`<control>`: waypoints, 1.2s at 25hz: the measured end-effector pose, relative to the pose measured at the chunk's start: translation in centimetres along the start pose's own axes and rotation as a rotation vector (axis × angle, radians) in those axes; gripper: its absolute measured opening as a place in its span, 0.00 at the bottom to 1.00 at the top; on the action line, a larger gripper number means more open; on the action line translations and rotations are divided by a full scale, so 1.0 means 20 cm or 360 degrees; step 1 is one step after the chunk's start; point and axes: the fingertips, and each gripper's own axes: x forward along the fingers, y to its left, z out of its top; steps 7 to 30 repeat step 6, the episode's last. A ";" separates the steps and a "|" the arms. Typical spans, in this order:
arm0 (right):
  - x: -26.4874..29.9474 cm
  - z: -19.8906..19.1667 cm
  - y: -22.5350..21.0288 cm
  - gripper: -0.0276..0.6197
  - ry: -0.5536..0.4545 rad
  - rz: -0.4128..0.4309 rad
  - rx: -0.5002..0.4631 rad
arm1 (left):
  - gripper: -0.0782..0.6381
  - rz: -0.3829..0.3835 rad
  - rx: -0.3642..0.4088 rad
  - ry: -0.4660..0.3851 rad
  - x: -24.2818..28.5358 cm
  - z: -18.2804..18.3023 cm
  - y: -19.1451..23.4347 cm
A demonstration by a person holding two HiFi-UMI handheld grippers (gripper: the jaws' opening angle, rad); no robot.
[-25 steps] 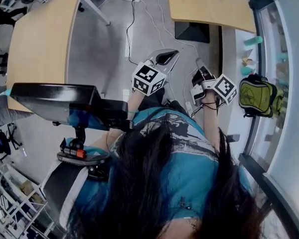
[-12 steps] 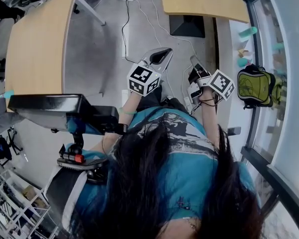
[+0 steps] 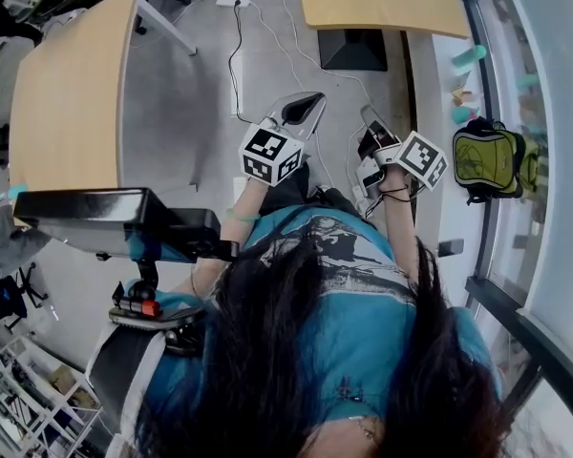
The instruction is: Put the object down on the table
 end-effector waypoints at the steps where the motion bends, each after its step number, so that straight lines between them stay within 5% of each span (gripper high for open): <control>1: 0.00 0.00 0.00 0.06 -0.0001 0.0001 0.0000 | 0.11 -0.0001 0.0001 0.0001 0.00 0.00 0.00; 30: 0.00 0.00 0.00 0.06 -0.0003 0.0003 0.0004 | 0.11 0.0001 0.0005 0.0001 0.00 0.00 0.00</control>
